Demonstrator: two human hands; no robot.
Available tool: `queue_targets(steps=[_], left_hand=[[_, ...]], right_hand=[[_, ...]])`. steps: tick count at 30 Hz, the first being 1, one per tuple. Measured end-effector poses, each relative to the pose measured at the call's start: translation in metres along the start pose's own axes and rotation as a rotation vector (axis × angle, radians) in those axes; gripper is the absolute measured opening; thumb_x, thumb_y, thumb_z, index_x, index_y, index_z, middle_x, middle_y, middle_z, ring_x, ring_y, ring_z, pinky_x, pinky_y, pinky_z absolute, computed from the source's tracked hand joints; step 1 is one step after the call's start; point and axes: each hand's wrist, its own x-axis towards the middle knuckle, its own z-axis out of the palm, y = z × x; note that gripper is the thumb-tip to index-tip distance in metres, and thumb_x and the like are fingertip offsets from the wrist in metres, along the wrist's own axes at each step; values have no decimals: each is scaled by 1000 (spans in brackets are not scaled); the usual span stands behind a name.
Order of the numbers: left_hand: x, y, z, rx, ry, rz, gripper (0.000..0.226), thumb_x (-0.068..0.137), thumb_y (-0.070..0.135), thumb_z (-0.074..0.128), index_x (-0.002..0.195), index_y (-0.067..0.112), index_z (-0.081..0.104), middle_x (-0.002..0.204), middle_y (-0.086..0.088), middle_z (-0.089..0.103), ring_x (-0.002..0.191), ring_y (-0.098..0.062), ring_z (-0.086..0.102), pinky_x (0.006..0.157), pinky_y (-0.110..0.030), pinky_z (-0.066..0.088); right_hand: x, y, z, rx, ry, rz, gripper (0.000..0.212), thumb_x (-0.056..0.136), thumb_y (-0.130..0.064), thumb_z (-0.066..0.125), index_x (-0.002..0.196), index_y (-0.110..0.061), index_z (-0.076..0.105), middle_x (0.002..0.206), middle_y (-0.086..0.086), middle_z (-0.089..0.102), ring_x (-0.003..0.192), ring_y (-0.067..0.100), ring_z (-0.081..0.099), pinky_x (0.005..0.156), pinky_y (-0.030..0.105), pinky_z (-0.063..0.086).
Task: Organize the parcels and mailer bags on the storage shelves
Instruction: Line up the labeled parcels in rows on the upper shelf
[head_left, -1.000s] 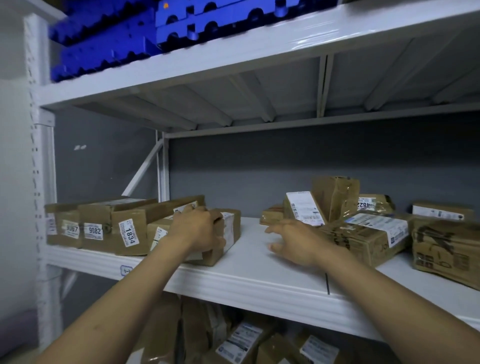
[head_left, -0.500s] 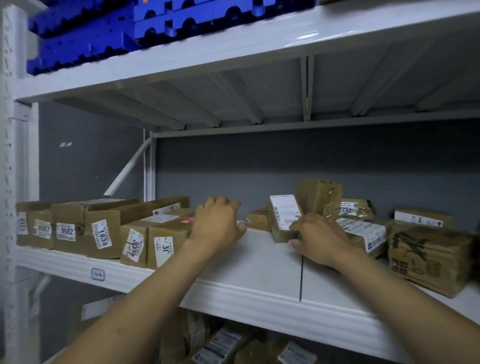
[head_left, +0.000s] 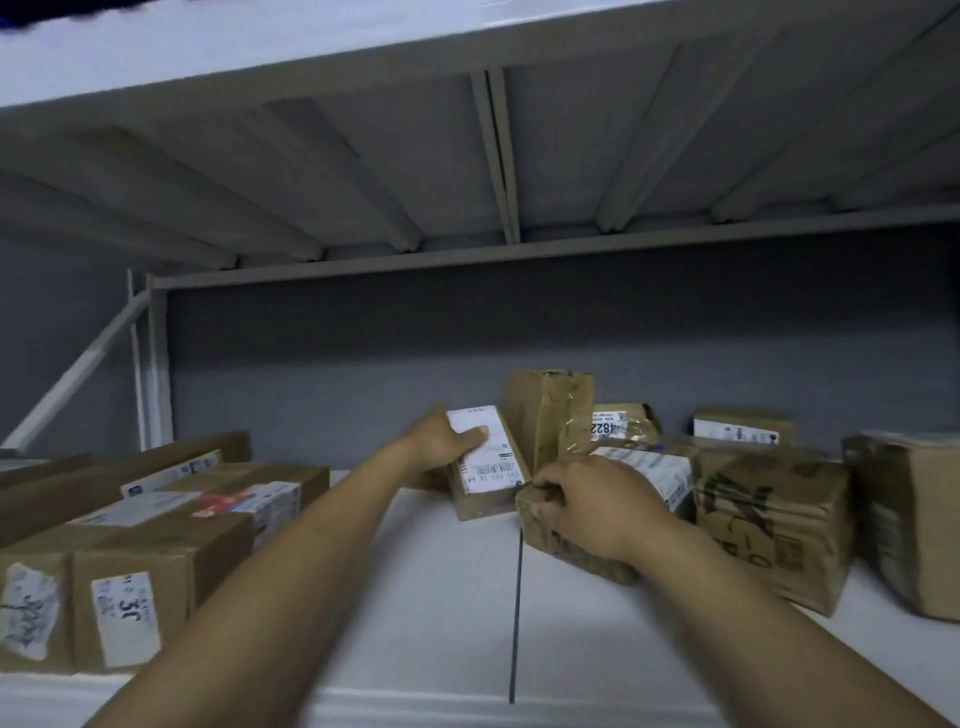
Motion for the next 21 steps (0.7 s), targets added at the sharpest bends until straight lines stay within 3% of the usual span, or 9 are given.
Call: queue_targets(steps=[3,8,13,17,19,21], left_hand=[[1,-2,5,-273,-100,-44,27,87,24,70,111,13,62,106,-7,72,93,-21,71,88,-43,56],[-11,5,2,-467,-63,-60,48,82,18,75,111,21,37,104,-11,71,93,-27,70,84,-48,57],[-56,23,-10,-518,156,28,53,81,14,76,118,32,43,104,7,61,82,-15,67,58,-31,55],[-101,30,-20,-657,343,171,76,74,1,78,132,35,42,104,15,53,86,1,60,71,-26,55],[-124,32,-22,-774,393,211,73,77,0,75,133,35,42,106,13,56,87,0,64,79,-32,57],[-142,31,-22,-910,423,228,64,81,6,73,131,34,45,113,5,58,100,-13,65,86,-38,56]], right_hand=[[1,1,0,11,-1,1,30,88,-46,53,110,-30,64,114,-7,64,104,19,58,80,28,44],[-1,-1,-1,11,9,2,28,89,-45,53,107,-27,65,109,-6,65,99,18,58,81,31,47],[-8,-7,-8,167,164,43,36,93,-44,54,127,-31,56,120,-8,61,106,14,55,84,30,46],[-12,-18,-10,423,251,77,39,92,-37,59,129,-28,55,122,-6,60,107,12,56,92,30,46],[-15,-28,-11,541,260,91,40,91,-33,61,129,-25,54,122,-7,60,109,11,56,93,27,44],[-21,-39,-14,686,257,93,39,90,-32,63,127,-28,54,118,-12,62,107,7,59,89,25,47]])
